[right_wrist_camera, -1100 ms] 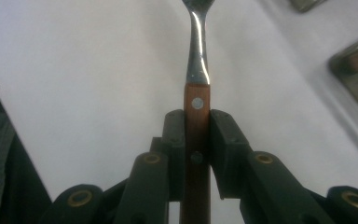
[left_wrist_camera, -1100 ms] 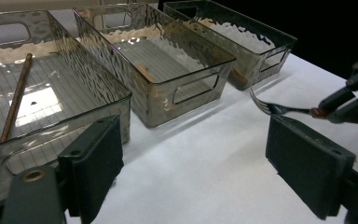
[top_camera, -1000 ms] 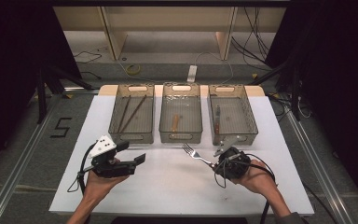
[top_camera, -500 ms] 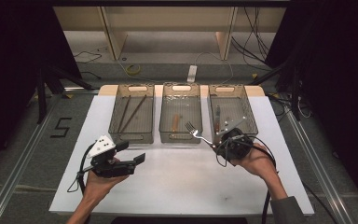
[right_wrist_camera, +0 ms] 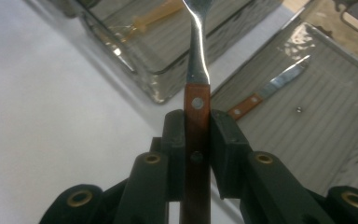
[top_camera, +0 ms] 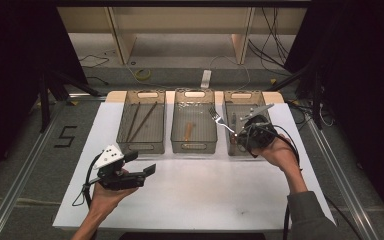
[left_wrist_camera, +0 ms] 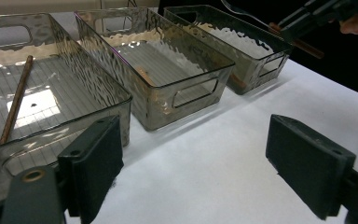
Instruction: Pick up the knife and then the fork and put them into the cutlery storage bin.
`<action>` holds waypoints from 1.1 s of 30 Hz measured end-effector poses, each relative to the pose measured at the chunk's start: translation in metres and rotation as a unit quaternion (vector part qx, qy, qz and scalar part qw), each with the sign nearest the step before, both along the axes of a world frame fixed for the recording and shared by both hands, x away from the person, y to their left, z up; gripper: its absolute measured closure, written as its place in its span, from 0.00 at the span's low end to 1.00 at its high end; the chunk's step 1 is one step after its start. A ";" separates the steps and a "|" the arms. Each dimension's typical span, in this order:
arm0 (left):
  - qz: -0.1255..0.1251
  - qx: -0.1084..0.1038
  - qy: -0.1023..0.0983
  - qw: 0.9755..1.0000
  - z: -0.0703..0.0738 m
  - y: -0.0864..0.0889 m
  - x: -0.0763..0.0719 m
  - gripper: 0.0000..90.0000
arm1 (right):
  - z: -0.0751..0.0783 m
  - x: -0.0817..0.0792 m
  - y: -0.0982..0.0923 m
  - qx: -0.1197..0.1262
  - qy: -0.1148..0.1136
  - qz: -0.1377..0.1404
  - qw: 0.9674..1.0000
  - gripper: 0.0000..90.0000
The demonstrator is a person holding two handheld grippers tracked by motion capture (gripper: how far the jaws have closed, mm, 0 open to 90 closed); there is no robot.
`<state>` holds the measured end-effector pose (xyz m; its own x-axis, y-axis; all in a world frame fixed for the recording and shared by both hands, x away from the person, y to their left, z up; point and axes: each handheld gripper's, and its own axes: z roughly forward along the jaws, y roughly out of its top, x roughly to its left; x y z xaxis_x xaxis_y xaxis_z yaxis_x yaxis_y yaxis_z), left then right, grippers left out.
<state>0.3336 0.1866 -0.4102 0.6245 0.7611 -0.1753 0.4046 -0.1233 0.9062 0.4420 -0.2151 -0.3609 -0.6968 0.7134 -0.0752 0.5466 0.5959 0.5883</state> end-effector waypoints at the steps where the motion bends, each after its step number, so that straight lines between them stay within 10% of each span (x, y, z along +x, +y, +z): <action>1: 0.000 0.000 0.000 1.000 0.000 0.000 0.000 0.20 | 0.000 0.003 -0.001 -0.001 0.002 -0.003 1.000 0.86; 33: 0.006 -0.002 0.004 1.000 0.000 0.001 0.001 0.20 | 0.001 0.070 -0.019 -0.004 0.032 -0.081 0.996 0.86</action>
